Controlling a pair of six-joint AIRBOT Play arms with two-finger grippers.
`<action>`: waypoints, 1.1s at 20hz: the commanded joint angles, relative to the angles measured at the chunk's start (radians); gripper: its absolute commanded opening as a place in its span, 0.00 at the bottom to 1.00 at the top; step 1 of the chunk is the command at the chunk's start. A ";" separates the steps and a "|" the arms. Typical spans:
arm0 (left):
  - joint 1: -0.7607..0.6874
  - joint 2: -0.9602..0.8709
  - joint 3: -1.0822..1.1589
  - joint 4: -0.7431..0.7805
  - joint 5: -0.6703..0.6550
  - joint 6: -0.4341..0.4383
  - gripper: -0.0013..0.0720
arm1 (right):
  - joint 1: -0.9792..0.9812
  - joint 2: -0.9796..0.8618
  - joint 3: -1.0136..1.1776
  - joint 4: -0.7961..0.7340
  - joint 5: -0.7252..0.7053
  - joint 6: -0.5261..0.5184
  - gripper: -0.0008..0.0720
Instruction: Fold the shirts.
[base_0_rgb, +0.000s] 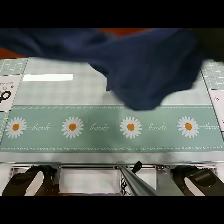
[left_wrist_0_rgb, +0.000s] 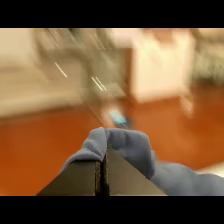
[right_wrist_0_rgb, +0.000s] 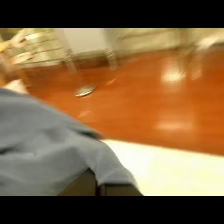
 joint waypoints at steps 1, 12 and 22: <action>0.111 0.067 0.100 0.058 -0.033 -0.056 0.05 | -0.075 0.077 0.200 -0.214 0.331 0.099 0.04; 0.105 0.224 0.100 0.064 -0.064 -0.192 0.05 | -0.077 0.081 0.257 -0.167 0.181 0.099 0.04; 0.105 0.200 -0.115 0.318 -0.634 -0.480 0.05 | -0.077 0.026 0.256 -0.295 0.679 0.088 0.04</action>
